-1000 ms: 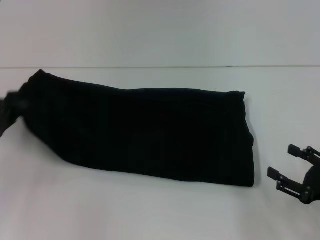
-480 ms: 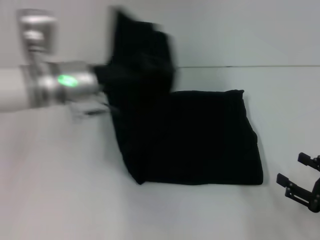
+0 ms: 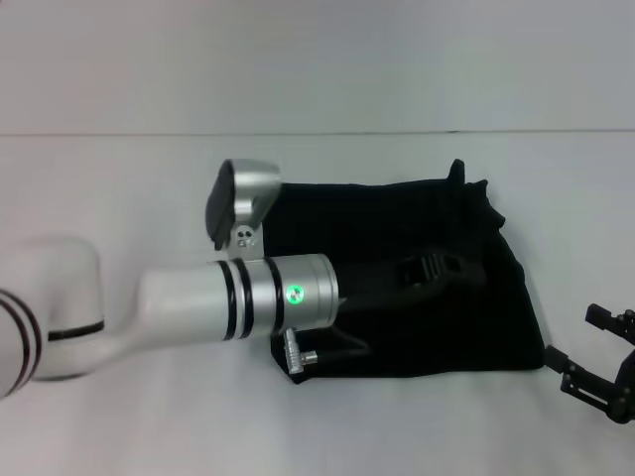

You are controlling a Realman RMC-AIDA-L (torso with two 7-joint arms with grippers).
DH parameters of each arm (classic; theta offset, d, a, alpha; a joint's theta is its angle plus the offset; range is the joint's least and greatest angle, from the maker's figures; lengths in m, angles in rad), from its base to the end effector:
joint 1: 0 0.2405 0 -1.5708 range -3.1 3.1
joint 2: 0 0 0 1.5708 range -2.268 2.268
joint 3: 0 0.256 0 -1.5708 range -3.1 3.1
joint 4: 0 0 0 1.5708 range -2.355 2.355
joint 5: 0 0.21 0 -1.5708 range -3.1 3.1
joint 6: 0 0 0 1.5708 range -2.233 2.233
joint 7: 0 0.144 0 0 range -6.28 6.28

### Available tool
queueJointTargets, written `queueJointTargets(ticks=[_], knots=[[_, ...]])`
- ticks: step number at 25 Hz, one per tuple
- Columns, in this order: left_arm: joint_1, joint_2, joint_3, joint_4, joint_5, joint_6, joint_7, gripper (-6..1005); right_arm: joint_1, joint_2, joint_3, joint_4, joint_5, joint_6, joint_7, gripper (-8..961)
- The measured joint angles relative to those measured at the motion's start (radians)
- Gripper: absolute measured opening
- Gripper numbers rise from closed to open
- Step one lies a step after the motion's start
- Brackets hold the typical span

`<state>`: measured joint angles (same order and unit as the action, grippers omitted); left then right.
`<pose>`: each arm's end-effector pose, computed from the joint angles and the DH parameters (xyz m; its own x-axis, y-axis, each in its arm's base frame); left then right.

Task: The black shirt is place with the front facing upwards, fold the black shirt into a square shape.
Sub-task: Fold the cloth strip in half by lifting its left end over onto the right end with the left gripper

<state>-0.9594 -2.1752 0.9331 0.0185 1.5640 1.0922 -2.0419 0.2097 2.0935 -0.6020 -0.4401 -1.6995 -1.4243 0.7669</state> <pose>-0.1528 0.3589 -0.1435 0.0722 0.9294 0.3620 0.8877 -0.2254 0.4014 0.3607 0.2432 -0.0064 0.7891 -0.1726 -0.5896 -0.5378 -0.6579 -0.5272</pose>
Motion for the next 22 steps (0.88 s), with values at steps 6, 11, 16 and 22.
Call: queueJointTargets(ticks=[6,11,16,22], knots=[[0.015,0.0,-0.041,-0.027,-0.013,0.0,0.033,114,0.046,0.001,0.018,0.034,0.009,0.06,0.0,838],[0.012,-0.001,-0.045,-0.03,-0.013,0.009,0.036,121,0.117,0.004,0.033,0.073,0.033,0.127,-0.056,838],[0.015,-0.001,-0.053,-0.024,-0.014,0.04,0.036,127,0.181,0.003,0.033,0.094,0.098,0.188,-0.107,838],[0.02,-0.002,-0.056,-0.023,-0.015,0.049,0.037,135,0.267,0.004,0.015,0.121,0.09,0.269,-0.117,838]])
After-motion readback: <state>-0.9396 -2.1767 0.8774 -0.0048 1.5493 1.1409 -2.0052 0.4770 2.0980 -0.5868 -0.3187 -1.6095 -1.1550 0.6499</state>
